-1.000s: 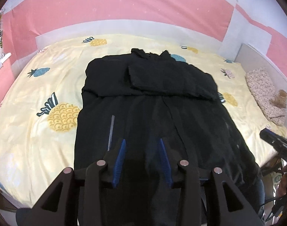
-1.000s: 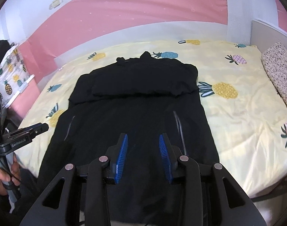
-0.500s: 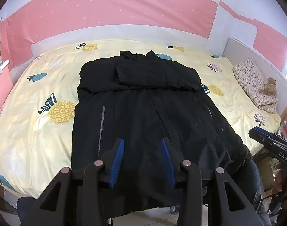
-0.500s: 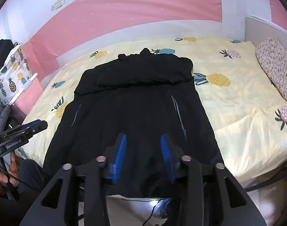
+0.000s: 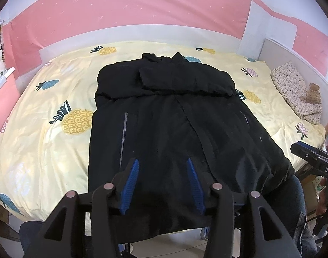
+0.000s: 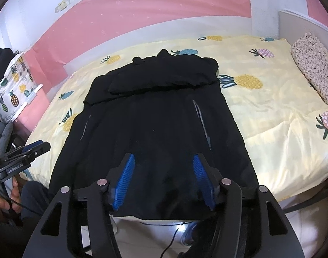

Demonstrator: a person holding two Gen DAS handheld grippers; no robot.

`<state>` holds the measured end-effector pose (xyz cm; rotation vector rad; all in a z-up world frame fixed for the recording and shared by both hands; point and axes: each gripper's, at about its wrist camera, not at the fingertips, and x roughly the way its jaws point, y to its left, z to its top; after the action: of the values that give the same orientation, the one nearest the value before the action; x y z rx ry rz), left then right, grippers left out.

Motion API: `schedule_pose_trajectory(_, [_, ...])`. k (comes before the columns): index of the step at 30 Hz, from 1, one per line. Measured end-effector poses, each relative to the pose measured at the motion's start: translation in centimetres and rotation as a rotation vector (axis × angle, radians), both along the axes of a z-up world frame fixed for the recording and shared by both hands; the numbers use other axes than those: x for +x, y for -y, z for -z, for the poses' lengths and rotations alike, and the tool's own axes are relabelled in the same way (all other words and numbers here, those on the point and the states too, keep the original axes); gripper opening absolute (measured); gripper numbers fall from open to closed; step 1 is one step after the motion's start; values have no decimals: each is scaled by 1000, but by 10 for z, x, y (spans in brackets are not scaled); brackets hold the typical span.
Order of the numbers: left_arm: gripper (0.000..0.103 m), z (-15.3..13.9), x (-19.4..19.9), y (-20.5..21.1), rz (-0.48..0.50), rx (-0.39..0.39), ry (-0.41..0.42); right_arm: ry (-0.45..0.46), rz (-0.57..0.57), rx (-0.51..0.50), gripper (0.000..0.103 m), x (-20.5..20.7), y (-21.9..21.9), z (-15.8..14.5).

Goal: Fold large clothes

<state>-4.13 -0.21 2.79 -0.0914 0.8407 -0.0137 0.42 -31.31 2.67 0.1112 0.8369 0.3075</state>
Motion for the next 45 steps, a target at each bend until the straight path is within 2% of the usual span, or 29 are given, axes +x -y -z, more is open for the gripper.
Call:
schedule_pose_trajectory(9, [50, 13, 4, -15, -36, 16, -30, -37, 65, -3, 59, 1, 19, 13])
schedule_pose_trajectory(11, [50, 16, 5, -19, -48, 24, -36, -49, 78, -7, 62, 2, 24, 17])
schedule_pose_trajectory(27, [52, 47, 15, -54, -112, 45, -103, -172, 165, 21, 66, 29, 61, 50])
schedule_pose_trajectory(32, [57, 63, 19, -73, -133, -3, -145, -207, 193, 17, 67, 36, 75, 60])
schedule_pose_trajectory(36, [57, 83, 24, -95, -168, -114, -213, -245, 205, 29, 67, 43, 87, 70])
schedule_pose_trajectory(39, [58, 96, 25, -102, -174, -160, -243, -278, 216, 48, 67, 49, 96, 80])
schedule_pose_trajectory(45, [61, 106, 30, -110, -187, -124, -247, -337, 220, 86, 67, 65, 108, 98])
